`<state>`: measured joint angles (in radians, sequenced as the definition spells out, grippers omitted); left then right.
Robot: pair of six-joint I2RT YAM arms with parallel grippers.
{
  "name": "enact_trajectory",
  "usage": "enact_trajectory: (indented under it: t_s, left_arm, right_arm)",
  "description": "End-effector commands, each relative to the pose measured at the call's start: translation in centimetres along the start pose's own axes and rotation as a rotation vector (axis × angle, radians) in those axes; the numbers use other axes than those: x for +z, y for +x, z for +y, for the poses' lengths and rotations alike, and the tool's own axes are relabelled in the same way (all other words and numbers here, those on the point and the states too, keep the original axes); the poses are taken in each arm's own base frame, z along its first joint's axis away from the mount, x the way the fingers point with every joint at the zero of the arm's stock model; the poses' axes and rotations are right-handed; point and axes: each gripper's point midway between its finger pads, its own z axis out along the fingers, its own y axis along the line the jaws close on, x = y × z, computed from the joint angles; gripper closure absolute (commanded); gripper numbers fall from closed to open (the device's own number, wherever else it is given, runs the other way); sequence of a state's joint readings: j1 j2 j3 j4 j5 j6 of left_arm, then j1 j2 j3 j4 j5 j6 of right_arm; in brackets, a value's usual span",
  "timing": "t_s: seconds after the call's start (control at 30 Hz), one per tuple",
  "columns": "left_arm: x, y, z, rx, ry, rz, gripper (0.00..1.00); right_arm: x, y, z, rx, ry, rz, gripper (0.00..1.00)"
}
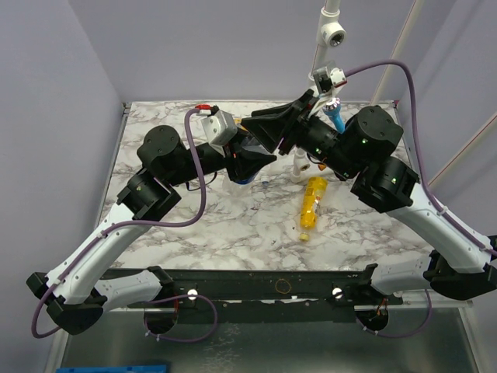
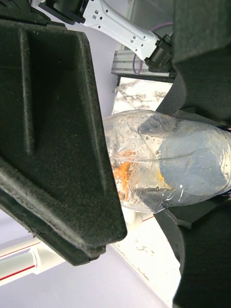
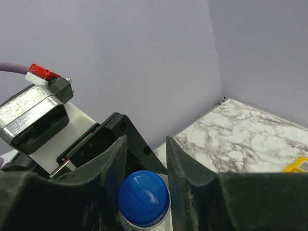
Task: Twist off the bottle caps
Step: Unscrew the bottle cap from the plastic bottle.
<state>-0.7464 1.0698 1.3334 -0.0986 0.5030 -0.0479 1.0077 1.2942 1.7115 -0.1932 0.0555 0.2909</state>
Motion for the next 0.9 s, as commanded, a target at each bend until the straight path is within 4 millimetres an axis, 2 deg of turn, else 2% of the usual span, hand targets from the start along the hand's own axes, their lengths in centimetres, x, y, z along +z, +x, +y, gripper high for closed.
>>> enact_trajectory:
  t_s: [0.0, 0.07, 0.13, 0.17, 0.23, 0.27, 0.33, 0.6, 0.77, 0.87]
  left_arm:
    - [-0.4, -1.3, 0.0, 0.025, -0.012, -0.043, 1.00]
    - [-0.4, -1.3, 0.0, 0.019, -0.012, -0.043, 1.00]
    - [-0.4, -1.2, 0.0, 0.016, -0.011, -0.040, 1.00]
    - [-0.4, -1.1, 0.0, 0.014, -0.010, -0.040, 1.00]
    - [-0.3, -1.0, 0.0, 0.012, -0.009, -0.038, 1.00]
    - [-0.3, -1.1, 0.0, 0.013, -0.010, -0.040, 1.00]
    - [-0.3, -1.2, 0.0, 0.013, -0.011, -0.041, 1.00]
    - [-0.3, -1.4, 0.0, 0.011, -0.010, -0.045, 1.00]
    - [-0.3, -1.3, 0.1, 0.010, -0.013, -0.045, 1.00]
    - [-0.3, -1.4, 0.1, 0.010, -0.014, -0.048, 1.00]
  right_arm:
    - [-1.0, -2.3, 0.1, -0.007, 0.000, -0.064, 0.70]
    - [-1.1, -2.3, 0.0, -0.009, 0.003, -0.062, 0.76]
    - [-1.2, -2.4, 0.0, -0.016, 0.003, -0.067, 0.77]
    - [-1.2, -2.5, 0.0, -0.022, 0.000, -0.070, 0.71]
    - [-1.3, -2.8, 0.1, -0.032, -0.004, -0.076, 0.47]
    - [-1.4, -3.0, 0.2, -0.035, -0.006, -0.077, 0.43]
    - [-1.3, -3.2, 0.3, -0.036, -0.007, -0.077, 0.41]
    - [-1.4, -2.6, 0.3, -0.024, -0.013, -0.061, 0.50]
    - [-0.9, -1.9, 0.6, -0.020, -0.028, -0.029, 0.50]
    - [-0.8, -1.8, 0.5, -0.019, -0.025, -0.028, 0.65]
